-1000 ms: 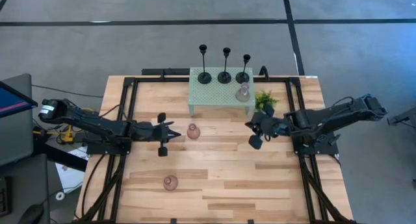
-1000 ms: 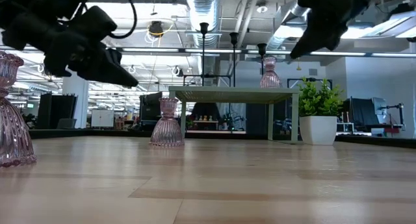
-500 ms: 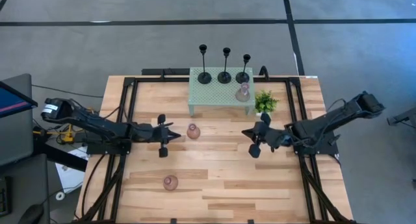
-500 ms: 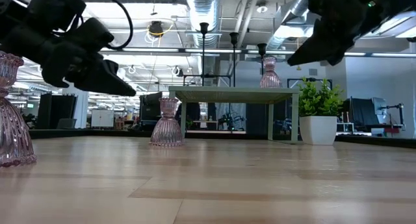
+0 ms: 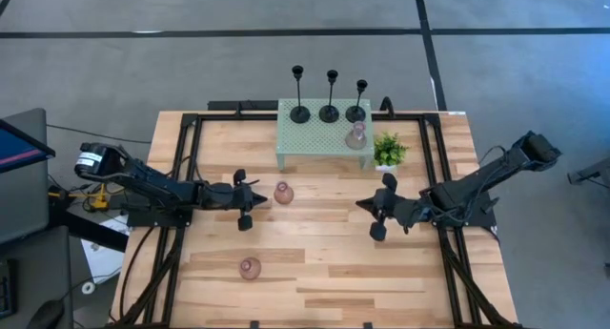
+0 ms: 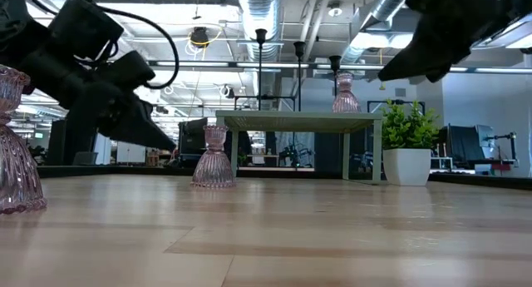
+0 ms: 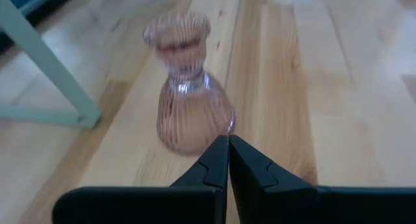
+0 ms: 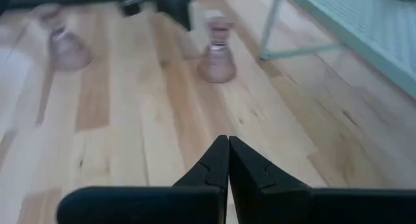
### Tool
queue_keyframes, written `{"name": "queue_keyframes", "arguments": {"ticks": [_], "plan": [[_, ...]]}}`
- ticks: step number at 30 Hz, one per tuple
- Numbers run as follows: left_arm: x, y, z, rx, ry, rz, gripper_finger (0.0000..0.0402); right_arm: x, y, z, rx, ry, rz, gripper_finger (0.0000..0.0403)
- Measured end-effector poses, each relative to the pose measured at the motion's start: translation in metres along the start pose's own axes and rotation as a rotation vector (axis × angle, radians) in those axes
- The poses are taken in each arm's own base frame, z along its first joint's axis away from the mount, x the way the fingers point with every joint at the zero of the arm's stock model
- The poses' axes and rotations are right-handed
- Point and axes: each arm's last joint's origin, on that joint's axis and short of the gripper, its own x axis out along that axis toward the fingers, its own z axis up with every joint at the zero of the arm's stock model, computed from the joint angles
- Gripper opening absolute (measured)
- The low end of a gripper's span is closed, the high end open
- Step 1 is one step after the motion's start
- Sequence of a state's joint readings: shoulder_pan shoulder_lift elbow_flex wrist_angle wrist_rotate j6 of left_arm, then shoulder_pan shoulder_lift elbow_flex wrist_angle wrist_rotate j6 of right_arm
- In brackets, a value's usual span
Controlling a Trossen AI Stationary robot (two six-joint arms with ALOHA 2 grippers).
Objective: Pick & Place candle stick holders
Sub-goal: Put the top pink candle holder on the shelf aligned with the pink candle holder
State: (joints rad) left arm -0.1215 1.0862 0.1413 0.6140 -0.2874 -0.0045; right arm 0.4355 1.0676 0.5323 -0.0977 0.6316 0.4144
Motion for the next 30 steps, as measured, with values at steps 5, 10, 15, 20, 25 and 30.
{"name": "queue_keyframes", "arguments": {"ticks": [5, 10, 15, 20, 25, 30], "plan": [[0.000, 0.000, 0.006, 0.008, -0.064, 0.001, 0.0005, -0.005, 0.006, -0.002, -0.191, -0.013, 0.014, 0.0000], [0.000, 0.000, 0.008, 0.001, -0.083, 0.000, 0.0008, -0.002, -0.002, -0.001, -0.305, 0.016, 0.004, 0.0000], [0.000, 0.000, 0.009, -0.006, -0.095, 0.000, 0.0006, 0.001, -0.022, -0.001, -0.329, 0.117, 0.042, 0.0000], [0.000, 0.000, 0.010, -0.039, -0.101, -0.001, 0.0006, -0.003, -0.044, 0.004, -0.291, 0.108, 0.117, 0.0000], [0.000, 0.000, 0.010, -0.034, -0.101, -0.001, 0.0006, -0.011, -0.065, -0.016, -0.193, -0.065, 0.120, 0.0000], [0.000, 0.000, 0.010, -0.032, -0.101, -0.001, 0.0006, -0.020, -0.075, -0.032, -0.092, -0.230, 0.143, 0.0000]]}}
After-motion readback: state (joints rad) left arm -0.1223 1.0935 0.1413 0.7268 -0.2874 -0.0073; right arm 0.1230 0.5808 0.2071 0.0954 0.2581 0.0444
